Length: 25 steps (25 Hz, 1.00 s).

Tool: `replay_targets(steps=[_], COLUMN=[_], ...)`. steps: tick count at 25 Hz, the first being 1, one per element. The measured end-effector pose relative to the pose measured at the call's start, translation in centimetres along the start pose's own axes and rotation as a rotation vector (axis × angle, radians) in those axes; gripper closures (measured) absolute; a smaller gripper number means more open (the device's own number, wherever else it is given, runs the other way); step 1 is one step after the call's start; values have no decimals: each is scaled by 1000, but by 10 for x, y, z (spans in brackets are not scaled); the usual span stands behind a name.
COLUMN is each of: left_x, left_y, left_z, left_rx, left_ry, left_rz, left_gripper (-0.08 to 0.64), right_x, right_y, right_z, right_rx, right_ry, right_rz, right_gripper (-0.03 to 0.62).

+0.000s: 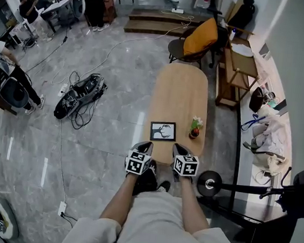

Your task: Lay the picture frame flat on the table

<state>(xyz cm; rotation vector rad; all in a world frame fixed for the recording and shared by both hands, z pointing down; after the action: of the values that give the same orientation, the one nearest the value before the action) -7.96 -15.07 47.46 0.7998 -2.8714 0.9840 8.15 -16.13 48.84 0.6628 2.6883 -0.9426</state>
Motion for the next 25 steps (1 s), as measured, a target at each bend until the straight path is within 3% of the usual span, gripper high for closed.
replay_targets(steps=[6,25], left_x=[-17,-20], left_y=[1,14], left_z=[-2,-5], left_rx=[1,-27], left_ry=[-8,27], left_rz=[-31,15], left_gripper=[538,538], right_x=[-6,3], right_y=[13,24], right_z=[-4,-13], right_rx=[4,14], right_ry=[3,47], right_rz=[-16,-1], right_gripper=[558,558])
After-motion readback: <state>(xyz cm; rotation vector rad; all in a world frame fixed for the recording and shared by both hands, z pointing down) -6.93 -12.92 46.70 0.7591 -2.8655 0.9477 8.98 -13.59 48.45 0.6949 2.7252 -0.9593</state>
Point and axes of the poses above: the fingertips, and each gripper's own axes: y backward along the fingers, x to its left, z out of its top, the point moved 5 cm from there along y, backward along the fingers, and after that the axes turned 1 degree about -z, right-handed, at the moved point
